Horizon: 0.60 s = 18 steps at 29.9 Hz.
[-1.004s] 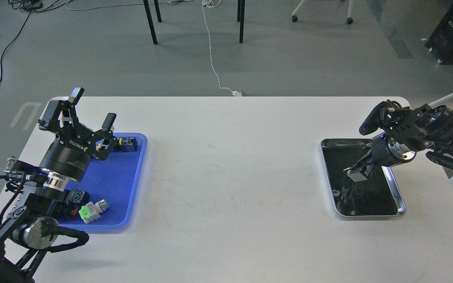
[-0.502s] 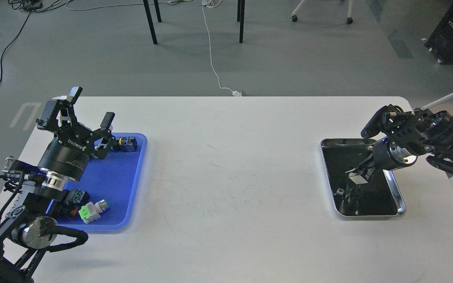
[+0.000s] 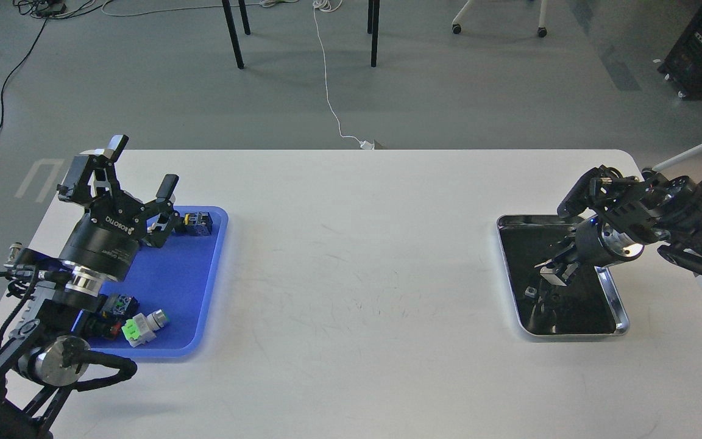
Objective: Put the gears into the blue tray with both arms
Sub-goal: 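Lower the right gripper into the black tray and grasp a small black gear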
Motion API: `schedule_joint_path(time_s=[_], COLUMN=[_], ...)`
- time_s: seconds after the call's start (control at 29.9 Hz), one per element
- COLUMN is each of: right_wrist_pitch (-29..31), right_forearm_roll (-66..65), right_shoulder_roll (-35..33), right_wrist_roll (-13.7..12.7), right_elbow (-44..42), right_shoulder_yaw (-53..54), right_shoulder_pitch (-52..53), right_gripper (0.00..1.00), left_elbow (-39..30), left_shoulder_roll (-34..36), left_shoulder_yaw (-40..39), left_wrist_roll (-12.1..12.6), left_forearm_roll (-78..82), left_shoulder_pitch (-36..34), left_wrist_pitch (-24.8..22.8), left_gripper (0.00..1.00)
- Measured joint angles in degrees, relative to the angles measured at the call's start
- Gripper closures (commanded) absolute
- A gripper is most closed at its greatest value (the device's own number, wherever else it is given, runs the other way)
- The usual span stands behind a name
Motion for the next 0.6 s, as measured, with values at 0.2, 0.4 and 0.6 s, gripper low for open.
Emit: schedule_joint_path(time_s=[0.2,0.4,0.6], right_wrist_pitch=[-1.51,-1.88,-2.95], right_forearm_roll=[0.0,0.0,-0.01], right_shoulder_roll=[0.15,0.16,0.17], right_wrist_roll=[0.0,0.02,0.03], right_elbow=[-0.31,-0.68,-0.85], right_shoulder_yaw=[0.0,0.03,0.07], right_shoulder_pitch=[-0.86,-1.29,-1.91], right_gripper=[0.57,0.68,0.83], left_elbow=[0.0,0.0,0.03], left_shoulder_roll=[-0.13,-0.21,-0.31], left_shoulder_yaw=[0.03,-0.13,-0.24], left_wrist_roll=[0.0,0.0,-0.06], left_forearm_roll=[0.0,0.0,0.0], left_shoulder_pitch=[0.08,0.09,0.09], left_wrist_pitch=[0.0,0.0,-0.07], left_gripper=[0.02,0.02,0.02])
